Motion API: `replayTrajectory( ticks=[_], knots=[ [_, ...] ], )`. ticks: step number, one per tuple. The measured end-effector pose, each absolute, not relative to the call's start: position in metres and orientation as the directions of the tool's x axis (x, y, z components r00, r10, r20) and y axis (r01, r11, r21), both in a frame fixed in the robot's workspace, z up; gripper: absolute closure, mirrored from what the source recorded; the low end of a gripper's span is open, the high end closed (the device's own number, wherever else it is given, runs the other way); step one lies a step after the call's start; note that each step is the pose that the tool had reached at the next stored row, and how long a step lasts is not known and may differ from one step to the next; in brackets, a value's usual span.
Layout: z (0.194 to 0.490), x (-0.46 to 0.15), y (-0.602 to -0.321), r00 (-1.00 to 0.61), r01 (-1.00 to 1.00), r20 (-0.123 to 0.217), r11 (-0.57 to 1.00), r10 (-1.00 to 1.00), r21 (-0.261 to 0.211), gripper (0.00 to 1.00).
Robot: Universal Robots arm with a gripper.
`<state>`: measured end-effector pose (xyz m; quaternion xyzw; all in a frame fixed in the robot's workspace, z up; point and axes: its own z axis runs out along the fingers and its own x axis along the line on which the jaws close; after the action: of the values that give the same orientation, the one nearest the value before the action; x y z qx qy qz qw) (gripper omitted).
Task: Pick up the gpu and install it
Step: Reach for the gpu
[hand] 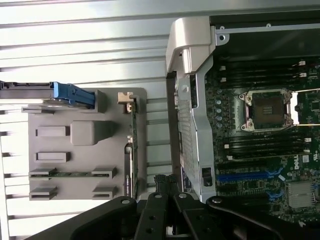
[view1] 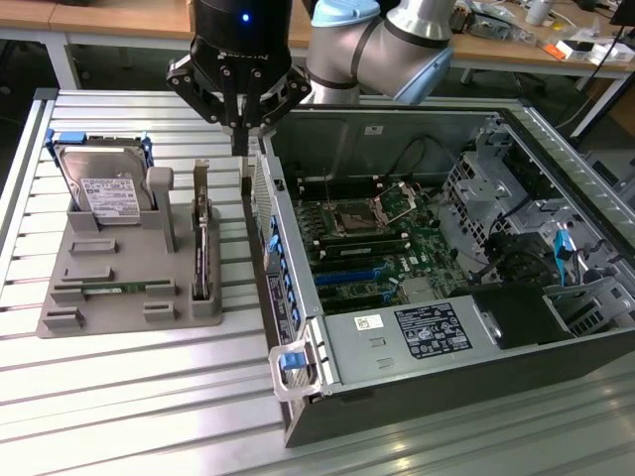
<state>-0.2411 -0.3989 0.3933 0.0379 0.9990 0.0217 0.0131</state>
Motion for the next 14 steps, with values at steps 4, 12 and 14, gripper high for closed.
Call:
replayTrajectory(
  ticks=[4,12,14],
  knots=[
    [0.393,-0.246,-0.399,-0.997,0.075,-0.025,0.996,0.076,0.044,0.89],
    [0.393,-0.262,-0.399,-0.997,0.075,-0.024,0.996,0.076,0.044,0.89],
    [0.393,-0.264,-0.399,-0.997,0.075,-0.024,0.996,0.076,0.044,0.89]
  ],
)
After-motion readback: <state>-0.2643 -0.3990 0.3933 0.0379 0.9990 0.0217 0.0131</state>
